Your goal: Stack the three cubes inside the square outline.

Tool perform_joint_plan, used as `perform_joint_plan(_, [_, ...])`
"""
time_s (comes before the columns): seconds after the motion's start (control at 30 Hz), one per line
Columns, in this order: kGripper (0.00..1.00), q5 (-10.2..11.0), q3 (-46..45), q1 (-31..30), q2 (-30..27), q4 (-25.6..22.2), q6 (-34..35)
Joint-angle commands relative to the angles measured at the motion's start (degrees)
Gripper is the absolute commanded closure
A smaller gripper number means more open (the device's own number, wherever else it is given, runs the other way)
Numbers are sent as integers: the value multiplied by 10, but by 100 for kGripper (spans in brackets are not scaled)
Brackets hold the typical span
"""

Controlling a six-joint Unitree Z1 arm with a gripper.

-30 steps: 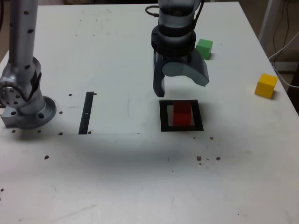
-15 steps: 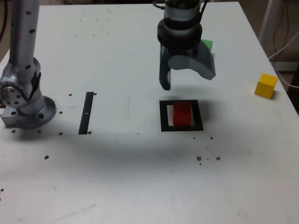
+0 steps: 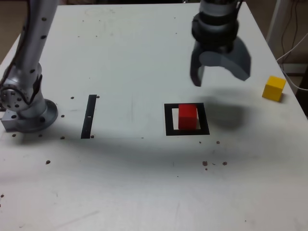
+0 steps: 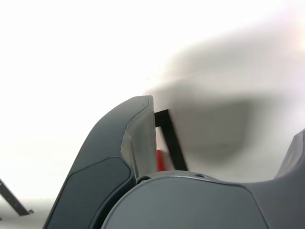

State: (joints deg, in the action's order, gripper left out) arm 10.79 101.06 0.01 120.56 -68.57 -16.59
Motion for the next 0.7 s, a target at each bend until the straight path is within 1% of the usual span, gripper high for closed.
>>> perform_joint_plan(0.0, [0, 1, 28, 1, 18, -13, -12])
perform_joint_plan(0.33, [1, 1, 176, 3, 107, -61, -67])
perform_joint_plan(0.67, [0, -1, 303, 10, 193, -77, -112])
